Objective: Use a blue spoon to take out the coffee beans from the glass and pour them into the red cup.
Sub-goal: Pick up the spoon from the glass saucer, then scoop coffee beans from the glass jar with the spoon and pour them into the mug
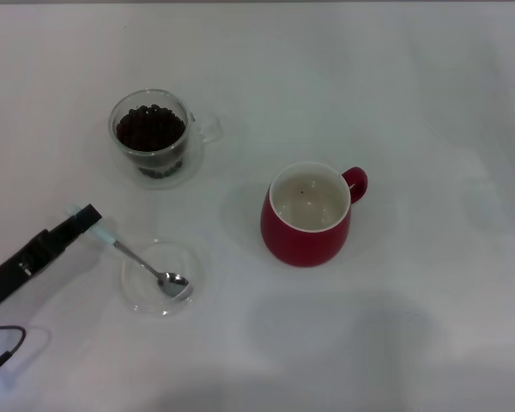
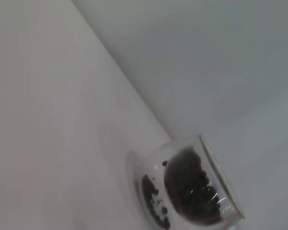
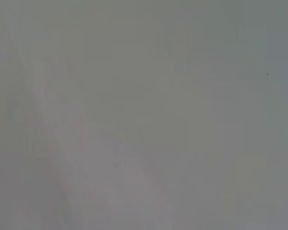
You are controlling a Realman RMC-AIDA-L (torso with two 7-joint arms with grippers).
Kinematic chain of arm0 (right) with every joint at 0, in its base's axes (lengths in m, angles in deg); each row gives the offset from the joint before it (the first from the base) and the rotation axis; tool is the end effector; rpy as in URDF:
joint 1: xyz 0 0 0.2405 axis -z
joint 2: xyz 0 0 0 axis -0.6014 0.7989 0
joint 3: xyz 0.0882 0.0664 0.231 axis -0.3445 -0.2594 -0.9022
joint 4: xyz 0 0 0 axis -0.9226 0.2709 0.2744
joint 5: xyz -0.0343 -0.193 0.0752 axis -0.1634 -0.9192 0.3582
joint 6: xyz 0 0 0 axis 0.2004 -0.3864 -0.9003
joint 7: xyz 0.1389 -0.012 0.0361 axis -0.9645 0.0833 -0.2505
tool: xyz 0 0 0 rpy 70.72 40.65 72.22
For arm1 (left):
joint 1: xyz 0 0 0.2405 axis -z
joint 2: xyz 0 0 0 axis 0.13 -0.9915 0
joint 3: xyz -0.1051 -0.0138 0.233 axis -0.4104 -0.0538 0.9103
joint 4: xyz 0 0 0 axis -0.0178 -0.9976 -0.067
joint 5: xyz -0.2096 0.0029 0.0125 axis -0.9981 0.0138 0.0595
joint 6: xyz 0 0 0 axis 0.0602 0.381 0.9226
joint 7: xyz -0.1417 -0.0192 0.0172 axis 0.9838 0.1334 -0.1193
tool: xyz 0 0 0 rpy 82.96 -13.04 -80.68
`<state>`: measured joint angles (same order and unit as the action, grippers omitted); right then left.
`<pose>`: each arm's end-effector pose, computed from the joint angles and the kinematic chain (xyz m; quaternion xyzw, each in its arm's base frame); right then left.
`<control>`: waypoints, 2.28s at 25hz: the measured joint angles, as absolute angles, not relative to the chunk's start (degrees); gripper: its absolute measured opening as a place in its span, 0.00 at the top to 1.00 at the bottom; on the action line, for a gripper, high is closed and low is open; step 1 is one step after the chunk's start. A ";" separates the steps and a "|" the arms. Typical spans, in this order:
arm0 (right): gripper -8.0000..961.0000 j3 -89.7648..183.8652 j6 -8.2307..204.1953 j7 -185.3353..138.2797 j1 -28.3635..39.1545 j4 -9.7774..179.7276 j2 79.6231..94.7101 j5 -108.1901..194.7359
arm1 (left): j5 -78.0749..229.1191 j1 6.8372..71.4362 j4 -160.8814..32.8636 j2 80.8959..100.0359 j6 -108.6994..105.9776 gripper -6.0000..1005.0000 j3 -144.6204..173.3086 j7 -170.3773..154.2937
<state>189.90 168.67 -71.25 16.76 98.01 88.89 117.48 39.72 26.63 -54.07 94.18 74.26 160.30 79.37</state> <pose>0.3999 0.2765 0.0642 -0.6370 0.3712 0.3937 0.5490 -0.3563 0.2271 -0.0480 -0.6568 -0.6161 -0.3994 0.1717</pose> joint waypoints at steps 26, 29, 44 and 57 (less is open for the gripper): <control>0.09 189.90 168.81 -71.25 17.59 97.87 89.17 118.63 | 22.34 36.91 -47.87 87.58 86.16 0.86 161.56 83.03; 0.09 189.91 168.83 -71.25 17.95 97.21 89.23 118.94 | 22.55 41.19 -45.95 86.29 84.30 0.86 165.27 83.55; 0.09 189.91 168.87 -71.25 18.82 96.36 89.33 118.98 | 29.88 52.48 -44.67 87.89 68.51 0.86 172.27 81.81; 0.09 189.77 168.87 -71.25 20.08 96.37 89.33 119.88 | 33.04 54.82 -46.42 90.25 61.86 0.86 172.35 78.17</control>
